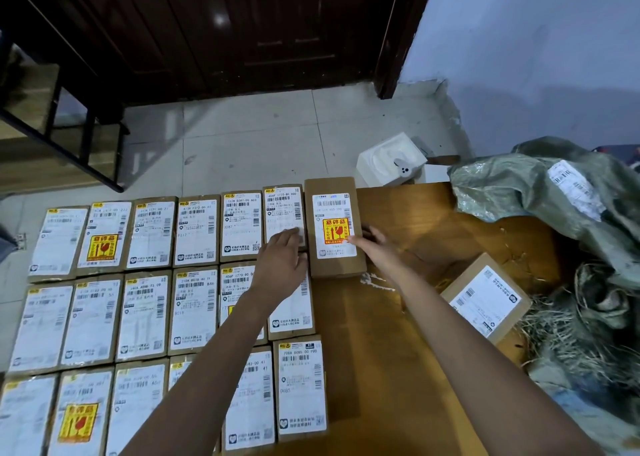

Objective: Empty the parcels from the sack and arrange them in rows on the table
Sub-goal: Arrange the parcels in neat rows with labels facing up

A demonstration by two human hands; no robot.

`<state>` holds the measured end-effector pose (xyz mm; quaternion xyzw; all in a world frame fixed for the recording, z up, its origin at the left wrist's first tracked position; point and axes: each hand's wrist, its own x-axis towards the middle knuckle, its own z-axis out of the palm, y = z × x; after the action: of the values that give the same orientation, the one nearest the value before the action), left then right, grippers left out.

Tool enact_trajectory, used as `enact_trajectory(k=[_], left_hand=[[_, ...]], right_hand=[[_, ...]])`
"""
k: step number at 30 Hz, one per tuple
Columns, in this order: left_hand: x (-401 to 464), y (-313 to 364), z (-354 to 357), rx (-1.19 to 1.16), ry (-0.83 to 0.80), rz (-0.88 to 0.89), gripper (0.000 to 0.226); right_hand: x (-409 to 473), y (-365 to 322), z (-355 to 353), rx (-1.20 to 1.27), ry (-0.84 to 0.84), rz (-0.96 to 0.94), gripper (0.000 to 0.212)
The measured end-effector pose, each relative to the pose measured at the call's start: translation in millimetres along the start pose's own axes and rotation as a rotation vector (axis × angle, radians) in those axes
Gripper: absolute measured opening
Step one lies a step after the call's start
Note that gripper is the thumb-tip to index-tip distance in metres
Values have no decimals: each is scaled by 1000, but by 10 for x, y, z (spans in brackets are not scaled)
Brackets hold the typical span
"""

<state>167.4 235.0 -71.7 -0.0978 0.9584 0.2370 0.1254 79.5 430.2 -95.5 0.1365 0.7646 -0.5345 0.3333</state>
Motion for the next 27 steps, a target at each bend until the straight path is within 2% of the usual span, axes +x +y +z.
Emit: enact_trajectory(k=[3,6,10,15,21,27], left_hand=[[-9,14,-19,-30,3,-20,48],[-45,61,-35,-71,68,2,43],[-167,279,-89,-161,193,75,40],[-395,831,-100,-320,245,142,38],[-545,1458,205,-390,86,193,39],[-436,1878,652,-396,-121,151,42]], right_hand=[[-95,1,-17,-81,27,4,82],[-228,-13,-72,-139,48,-48,86],[-501,-1,-218,-197,89,-156,78],[-874,159,-524,-309,282,-302,69],[-1145,431,-879,-504,444,-384,61],[-1258,785,-1252,-560,629,-302,51]])
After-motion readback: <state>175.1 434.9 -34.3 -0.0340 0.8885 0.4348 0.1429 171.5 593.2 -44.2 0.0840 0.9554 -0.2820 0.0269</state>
